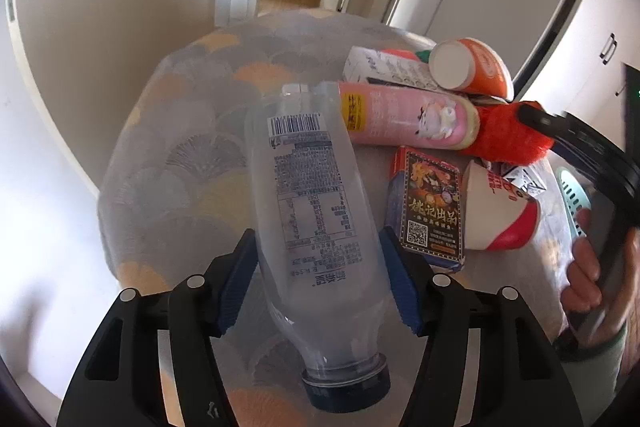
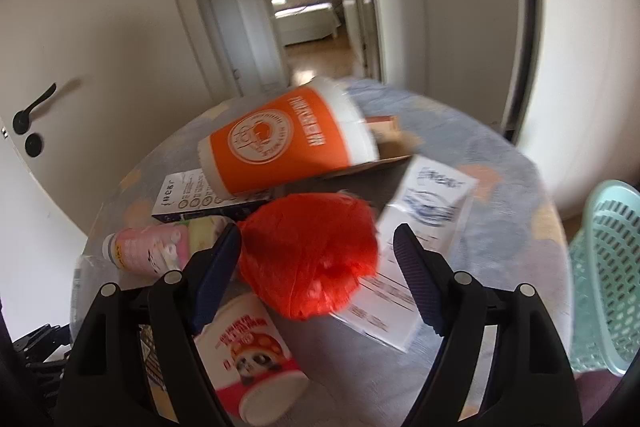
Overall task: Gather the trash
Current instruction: 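Grasp the clear plastic bottle with left gripper while right gripper grasps the red bag, then carry bottle and red bag to the green basket and open both grippers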
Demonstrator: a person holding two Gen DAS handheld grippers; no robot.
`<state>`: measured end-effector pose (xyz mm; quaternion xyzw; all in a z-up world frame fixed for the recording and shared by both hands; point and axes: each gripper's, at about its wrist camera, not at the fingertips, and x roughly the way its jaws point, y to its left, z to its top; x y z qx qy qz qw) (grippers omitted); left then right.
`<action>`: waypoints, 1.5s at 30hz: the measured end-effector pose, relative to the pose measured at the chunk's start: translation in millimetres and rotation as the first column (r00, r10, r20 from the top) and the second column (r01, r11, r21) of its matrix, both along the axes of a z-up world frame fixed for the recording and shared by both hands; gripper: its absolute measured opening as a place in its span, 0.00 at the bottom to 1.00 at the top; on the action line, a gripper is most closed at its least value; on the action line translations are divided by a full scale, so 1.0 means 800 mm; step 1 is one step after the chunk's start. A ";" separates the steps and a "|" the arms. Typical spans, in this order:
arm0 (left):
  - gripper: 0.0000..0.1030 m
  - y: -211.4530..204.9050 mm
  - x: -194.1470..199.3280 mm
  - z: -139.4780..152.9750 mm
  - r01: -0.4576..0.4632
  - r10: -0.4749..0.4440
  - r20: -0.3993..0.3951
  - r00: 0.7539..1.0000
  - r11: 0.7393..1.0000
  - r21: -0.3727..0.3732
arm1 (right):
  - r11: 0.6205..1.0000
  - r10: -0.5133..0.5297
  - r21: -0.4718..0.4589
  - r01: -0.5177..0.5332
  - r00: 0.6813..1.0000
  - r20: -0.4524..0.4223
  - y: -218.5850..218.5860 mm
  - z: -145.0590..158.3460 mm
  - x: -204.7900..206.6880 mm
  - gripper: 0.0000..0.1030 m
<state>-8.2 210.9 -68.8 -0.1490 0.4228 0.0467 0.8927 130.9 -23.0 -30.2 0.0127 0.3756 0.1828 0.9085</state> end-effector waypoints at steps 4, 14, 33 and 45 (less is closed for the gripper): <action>0.57 -0.002 -0.011 0.012 0.004 -0.004 0.029 1.000 1.000 -0.018 | 0.999 0.034 -0.007 -0.034 0.999 -0.040 0.010 -0.010 0.005 0.48; 0.57 -0.034 -0.002 0.065 0.097 -0.093 0.151 0.984 0.995 -0.016 | 0.996 0.033 0.084 -0.041 0.996 0.087 -0.021 0.045 -0.046 0.35; 0.57 -0.306 0.126 0.153 0.553 -0.533 0.294 0.794 0.833 0.017 | 0.882 -0.466 0.195 0.429 0.857 0.221 -0.305 0.114 -0.111 0.35; 0.57 -0.497 0.219 0.083 0.713 -0.691 0.204 0.693 0.699 -0.056 | 0.675 -0.734 0.147 0.723 0.678 0.035 -0.459 0.032 -0.121 0.35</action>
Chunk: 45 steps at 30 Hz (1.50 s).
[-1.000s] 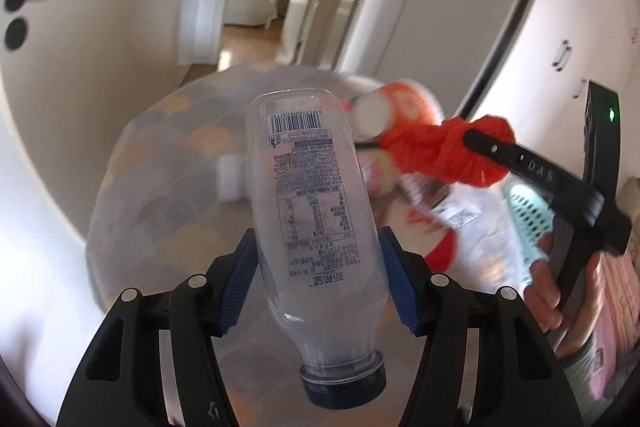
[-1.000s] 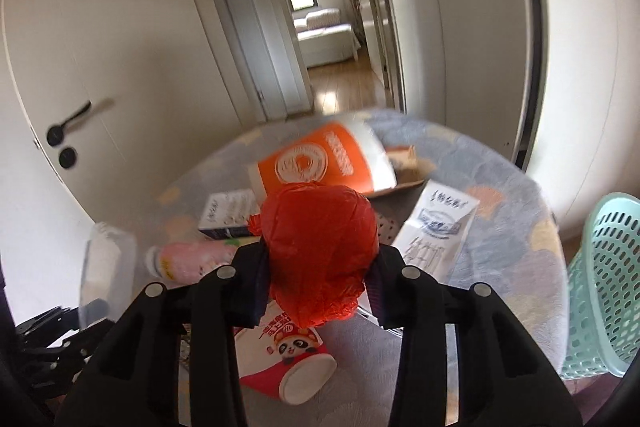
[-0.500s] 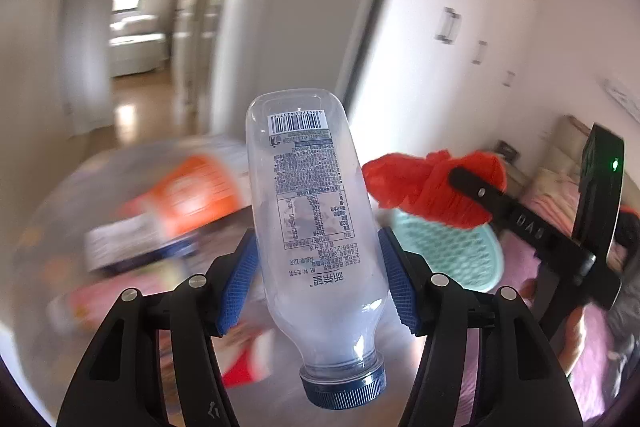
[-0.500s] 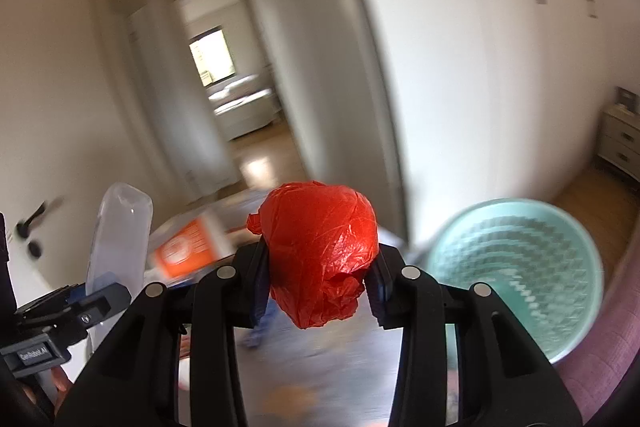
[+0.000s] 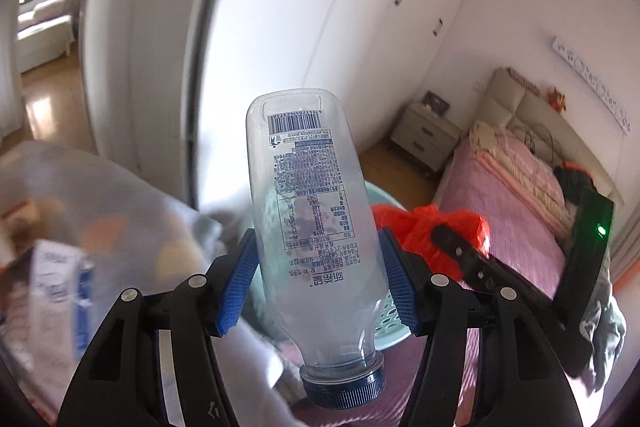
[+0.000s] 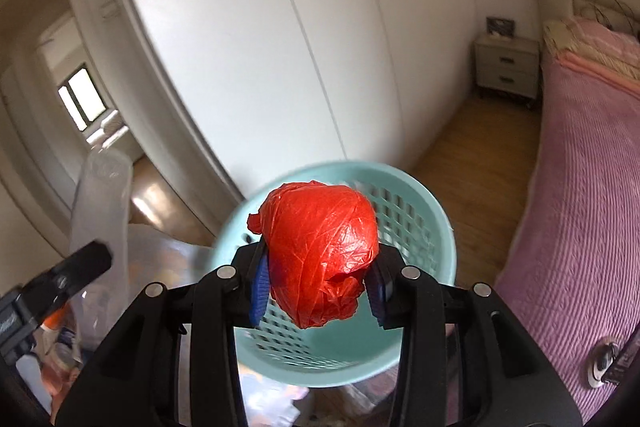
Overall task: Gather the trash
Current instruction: 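Carry bottle and red bag to the green basket and open both grippers, then grasp the pink bottle with left gripper while right gripper grasps the milk carton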
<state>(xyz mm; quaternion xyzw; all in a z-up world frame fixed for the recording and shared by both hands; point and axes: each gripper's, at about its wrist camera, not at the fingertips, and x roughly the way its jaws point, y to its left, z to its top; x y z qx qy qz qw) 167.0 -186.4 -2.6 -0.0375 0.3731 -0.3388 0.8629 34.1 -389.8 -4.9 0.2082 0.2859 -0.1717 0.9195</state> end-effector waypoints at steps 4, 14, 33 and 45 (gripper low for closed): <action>0.57 -0.030 0.027 -0.036 0.015 -0.014 -0.070 0.997 1.000 0.017 | 0.999 -0.041 0.012 0.042 0.998 -0.048 -0.016 -0.021 0.005 0.35; 0.59 -0.049 0.039 -0.080 0.027 -0.018 -0.128 0.992 0.997 0.069 | 0.998 -0.048 0.026 0.052 0.992 -0.120 -0.018 -0.046 0.031 0.39; 0.85 0.126 -0.066 0.033 -0.095 0.101 0.117 0.988 0.994 -0.056 | 0.994 0.076 -0.070 -0.082 0.994 -0.077 0.061 -0.007 0.026 0.58; 0.85 0.308 -0.141 0.078 -0.324 0.337 0.217 0.916 0.941 -0.093 | 0.936 0.328 -0.156 -0.314 0.942 0.069 0.201 0.059 -0.008 0.58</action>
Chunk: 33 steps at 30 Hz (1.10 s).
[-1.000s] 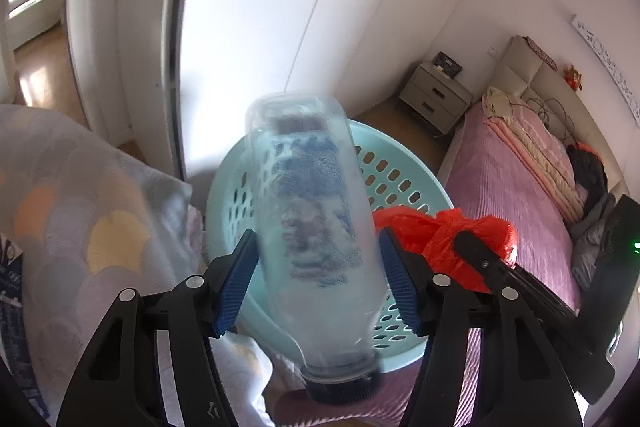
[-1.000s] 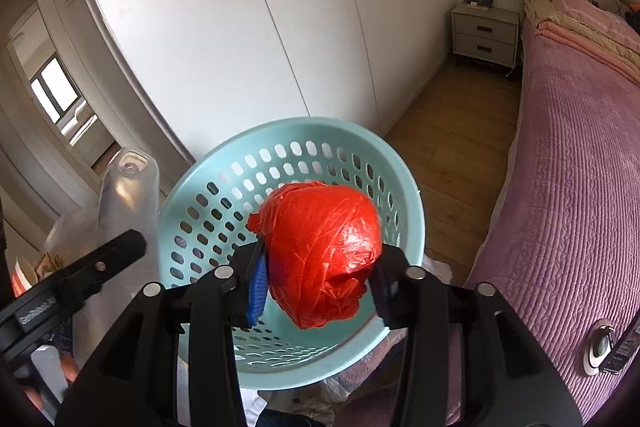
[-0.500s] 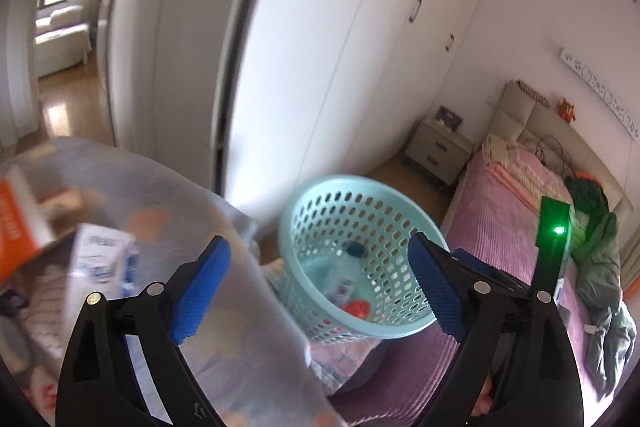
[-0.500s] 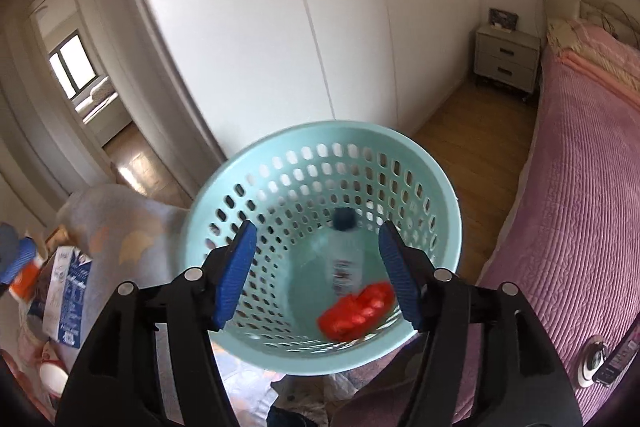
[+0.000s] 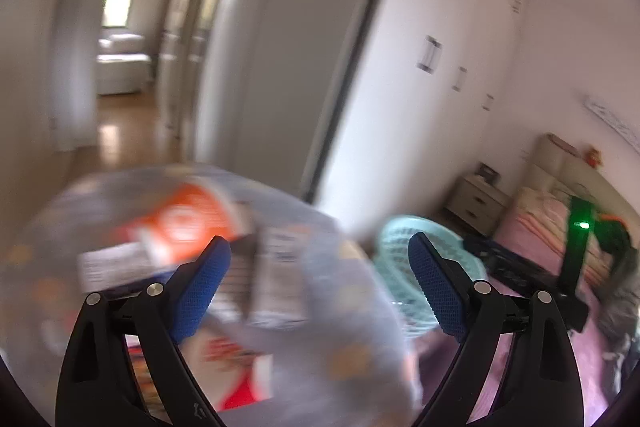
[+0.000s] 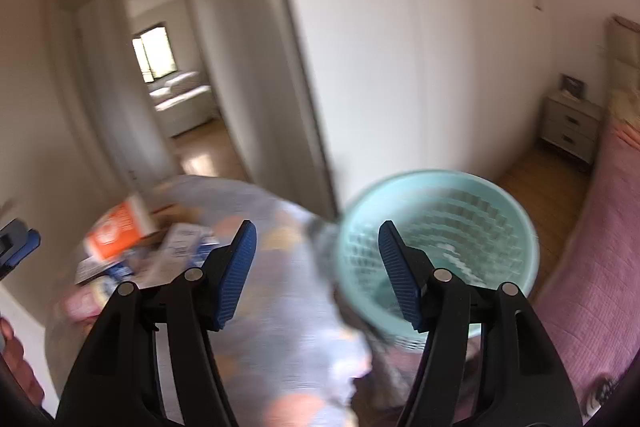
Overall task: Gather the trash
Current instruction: 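Grasp the pink bottle with left gripper while right gripper grasps the milk carton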
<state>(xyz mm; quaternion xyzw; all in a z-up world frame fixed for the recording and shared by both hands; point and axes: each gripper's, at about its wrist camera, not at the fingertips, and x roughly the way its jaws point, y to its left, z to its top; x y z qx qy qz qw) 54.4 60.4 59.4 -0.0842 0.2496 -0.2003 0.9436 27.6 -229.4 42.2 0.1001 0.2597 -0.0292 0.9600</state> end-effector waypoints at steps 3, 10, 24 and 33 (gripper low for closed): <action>0.85 0.048 -0.009 0.002 -0.072 0.072 0.003 0.997 0.997 0.001 | 0.997 0.069 -0.018 -0.069 0.997 0.017 0.039 0.003 0.003 0.58; 0.87 0.138 0.017 -0.038 -0.147 0.154 -0.092 0.984 0.987 0.071 | 0.985 0.169 -0.018 -0.170 0.984 -0.056 0.113 -0.021 0.038 0.58; 0.85 0.167 0.095 -0.117 0.122 -0.054 -0.345 0.937 0.976 0.180 | 0.976 0.214 0.024 -0.215 0.942 -0.258 0.203 -0.085 0.124 0.75; 0.73 0.170 0.077 -0.124 0.189 -0.075 -0.408 0.910 0.951 0.246 | 0.983 0.184 0.057 -0.175 0.912 -0.366 0.209 -0.123 0.156 0.69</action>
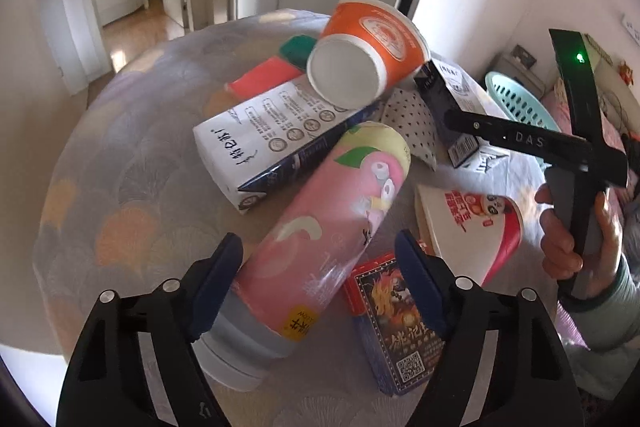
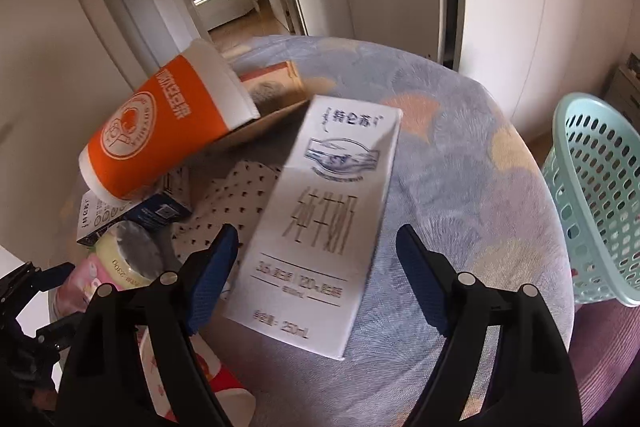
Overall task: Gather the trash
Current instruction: 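Grasp the pink bottle with left gripper while right gripper grasps the milk carton, then carry pink bottle and milk carton over the basket and release both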
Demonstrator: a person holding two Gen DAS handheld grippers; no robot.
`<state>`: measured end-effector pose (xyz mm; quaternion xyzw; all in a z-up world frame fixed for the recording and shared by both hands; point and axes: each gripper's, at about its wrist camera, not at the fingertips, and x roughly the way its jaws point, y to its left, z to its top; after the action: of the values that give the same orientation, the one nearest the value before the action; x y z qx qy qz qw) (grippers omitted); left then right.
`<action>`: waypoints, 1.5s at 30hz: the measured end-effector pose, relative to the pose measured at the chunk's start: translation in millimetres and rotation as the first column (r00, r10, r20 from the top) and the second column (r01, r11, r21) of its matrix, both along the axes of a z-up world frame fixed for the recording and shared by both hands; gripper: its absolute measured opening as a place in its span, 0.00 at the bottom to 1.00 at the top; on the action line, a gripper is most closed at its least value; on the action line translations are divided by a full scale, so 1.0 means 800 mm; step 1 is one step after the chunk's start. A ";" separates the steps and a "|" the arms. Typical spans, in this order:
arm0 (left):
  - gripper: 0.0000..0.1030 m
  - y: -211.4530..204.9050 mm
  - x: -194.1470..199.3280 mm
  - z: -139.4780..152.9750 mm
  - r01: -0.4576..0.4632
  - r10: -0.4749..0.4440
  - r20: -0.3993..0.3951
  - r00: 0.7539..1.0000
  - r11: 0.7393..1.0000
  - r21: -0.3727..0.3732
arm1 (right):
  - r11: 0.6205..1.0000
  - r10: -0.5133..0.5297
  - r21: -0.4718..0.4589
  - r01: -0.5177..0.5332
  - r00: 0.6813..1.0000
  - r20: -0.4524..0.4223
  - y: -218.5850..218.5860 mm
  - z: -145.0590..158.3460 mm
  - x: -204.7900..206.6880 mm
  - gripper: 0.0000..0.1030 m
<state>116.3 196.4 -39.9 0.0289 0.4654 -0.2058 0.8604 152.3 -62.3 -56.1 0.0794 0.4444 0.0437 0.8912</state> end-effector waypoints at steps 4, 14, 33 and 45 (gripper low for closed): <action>0.69 -0.014 0.016 -0.011 0.004 -0.003 -0.026 1.000 0.999 0.044 | 1.000 -0.016 0.016 0.017 1.000 -0.019 -0.019 -0.002 -0.004 0.57; 0.49 -0.031 0.013 -0.005 0.026 -0.024 -0.015 1.000 0.993 0.118 | 1.000 0.022 0.006 -0.022 1.000 0.011 -0.032 0.004 -0.010 0.49; 0.47 -0.094 -0.044 0.094 0.092 -0.087 0.160 0.983 0.995 -0.024 | 0.999 -0.006 0.043 -0.003 0.977 0.213 -0.104 0.100 -0.092 0.49; 0.47 -0.228 -0.024 0.181 0.191 -0.134 0.328 0.935 0.971 -0.147 | 0.978 -0.208 0.072 0.195 0.922 0.326 -0.224 0.140 -0.133 0.49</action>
<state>96.7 13.7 104.7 0.0238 0.2980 -0.3095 0.9027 46.2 -241.8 55.7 0.1332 0.2765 -0.0267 0.9514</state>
